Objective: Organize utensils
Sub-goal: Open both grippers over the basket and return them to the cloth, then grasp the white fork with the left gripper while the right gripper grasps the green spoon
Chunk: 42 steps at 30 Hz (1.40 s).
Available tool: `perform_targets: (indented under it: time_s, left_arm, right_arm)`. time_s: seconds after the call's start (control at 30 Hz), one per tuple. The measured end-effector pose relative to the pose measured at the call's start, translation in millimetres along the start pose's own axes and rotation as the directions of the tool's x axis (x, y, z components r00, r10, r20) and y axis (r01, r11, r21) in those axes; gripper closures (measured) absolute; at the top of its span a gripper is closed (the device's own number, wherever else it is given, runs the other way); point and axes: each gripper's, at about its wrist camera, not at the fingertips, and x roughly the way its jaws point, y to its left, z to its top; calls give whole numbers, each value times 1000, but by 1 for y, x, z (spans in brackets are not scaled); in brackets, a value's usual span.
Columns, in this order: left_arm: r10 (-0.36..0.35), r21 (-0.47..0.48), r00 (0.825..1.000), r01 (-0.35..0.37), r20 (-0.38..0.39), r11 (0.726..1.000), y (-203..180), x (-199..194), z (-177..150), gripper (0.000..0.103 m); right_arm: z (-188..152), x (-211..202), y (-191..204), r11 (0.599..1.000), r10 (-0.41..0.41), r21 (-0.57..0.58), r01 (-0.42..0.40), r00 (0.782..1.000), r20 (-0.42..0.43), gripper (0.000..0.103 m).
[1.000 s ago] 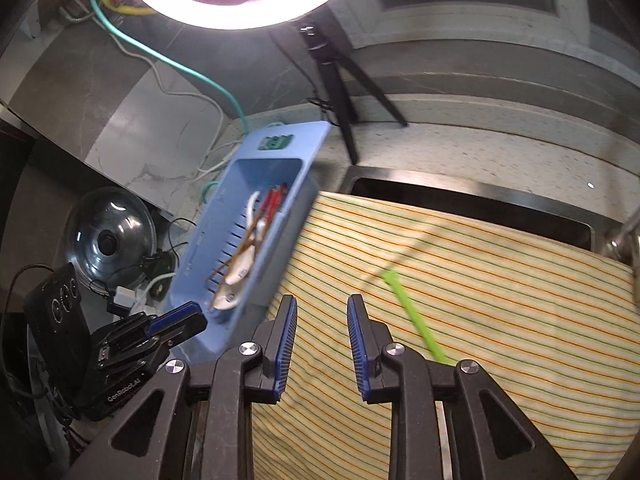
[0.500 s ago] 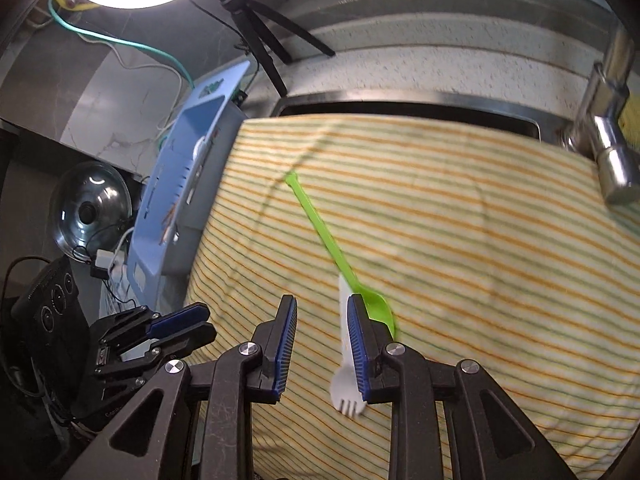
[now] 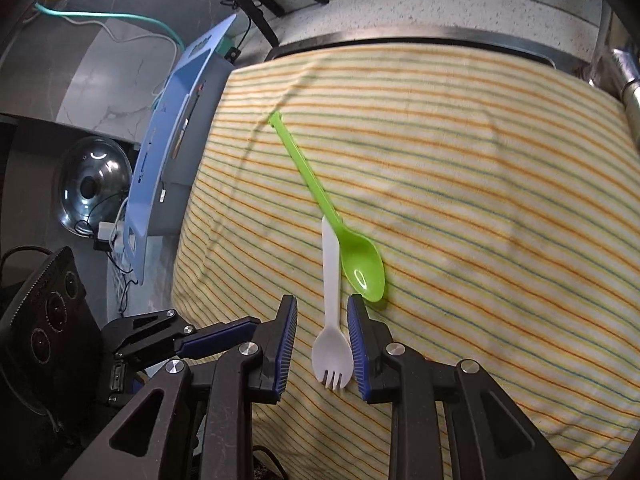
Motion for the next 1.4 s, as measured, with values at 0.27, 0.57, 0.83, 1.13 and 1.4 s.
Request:
perform_targets:
  time_s: [0.27, 0.57, 0.83, 1.13, 1.4]
  left_arm:
    - [24, -40, 1000, -23, 10, 999, 12, -9, -11, 85]
    - [66, -102, 997, -61, 37, 993, 35, -28, -21, 84]
    - [70, -154, 997, -66, 26, 986, 42, -23, -17, 85]
    - [117, -220, 992, -123, -40, 968, 43, 8, 14, 72]
    - [236, -113, 971, -240, -42, 964, 26, 26, 31, 79]
  right_arm:
    - [10, 17, 10, 998, -37, -43, 37, 999, -16, 80]
    - [24, 44, 35, 998, 7, -62, -9, 999, -34, 91]
    - [35, 34, 61, 987, -3, -161, 3, 1000, 1, 87]
    - [53, 6, 40, 957, -140, -244, 158, 986, 88, 75]
    - [59, 24, 33, 947, -173, -263, 186, 982, 72, 74]
